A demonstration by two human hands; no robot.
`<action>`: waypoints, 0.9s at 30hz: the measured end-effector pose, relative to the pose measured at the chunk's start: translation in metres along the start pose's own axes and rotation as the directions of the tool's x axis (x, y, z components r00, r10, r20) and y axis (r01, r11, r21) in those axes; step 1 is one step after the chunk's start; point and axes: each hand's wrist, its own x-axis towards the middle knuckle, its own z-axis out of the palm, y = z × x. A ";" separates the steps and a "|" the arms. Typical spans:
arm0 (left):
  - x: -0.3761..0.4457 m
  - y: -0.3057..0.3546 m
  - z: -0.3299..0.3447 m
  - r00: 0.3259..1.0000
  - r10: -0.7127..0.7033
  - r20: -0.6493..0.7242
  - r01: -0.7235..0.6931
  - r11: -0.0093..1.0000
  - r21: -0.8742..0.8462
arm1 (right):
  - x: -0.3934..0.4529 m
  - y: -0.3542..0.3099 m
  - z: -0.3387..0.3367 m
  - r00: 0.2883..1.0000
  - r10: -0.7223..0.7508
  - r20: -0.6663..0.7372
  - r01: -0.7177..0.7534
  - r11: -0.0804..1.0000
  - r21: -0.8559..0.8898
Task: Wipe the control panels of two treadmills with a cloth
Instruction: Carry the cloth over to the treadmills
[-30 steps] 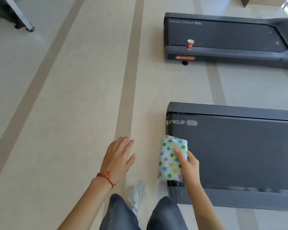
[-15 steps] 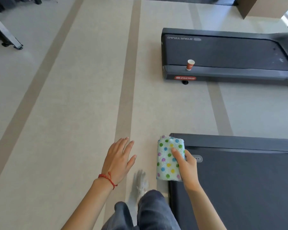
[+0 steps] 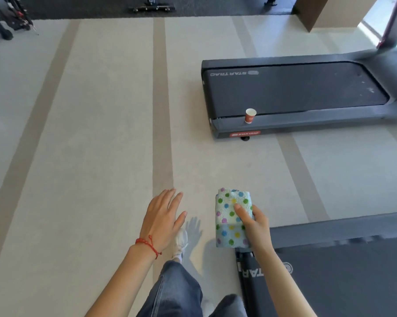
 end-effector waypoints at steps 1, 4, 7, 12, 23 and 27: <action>0.022 -0.008 -0.004 1.000 0.023 0.005 -0.023 1.000 0.006 | 0.014 -0.008 0.006 1.000 0.004 -0.022 -0.004 1.000 0.008; 0.085 -0.026 -0.019 0.994 0.105 0.024 -0.105 0.994 0.011 | 0.053 -0.033 0.022 0.995 0.021 -0.098 -0.019 0.999 0.028; 0.144 -0.037 -0.032 0.981 0.191 0.027 -0.192 0.980 0.043 | 0.087 -0.058 0.032 0.986 0.029 -0.162 -0.018 0.998 0.065; 0.228 -0.032 -0.037 0.956 0.286 0.060 -0.288 0.957 0.028 | 0.135 -0.091 0.029 0.963 0.051 -0.264 -0.014 0.990 0.142; 0.413 0.045 -0.012 0.871 0.477 0.122 -0.481 0.877 0.009 | 0.259 -0.151 -0.043 0.893 0.106 -0.437 -0.002 0.973 0.232; 0.480 0.092 -0.013 0.815 0.562 0.142 -0.566 0.825 -0.015 | 0.297 -0.178 -0.084 0.850 0.140 -0.507 0.004 0.963 0.271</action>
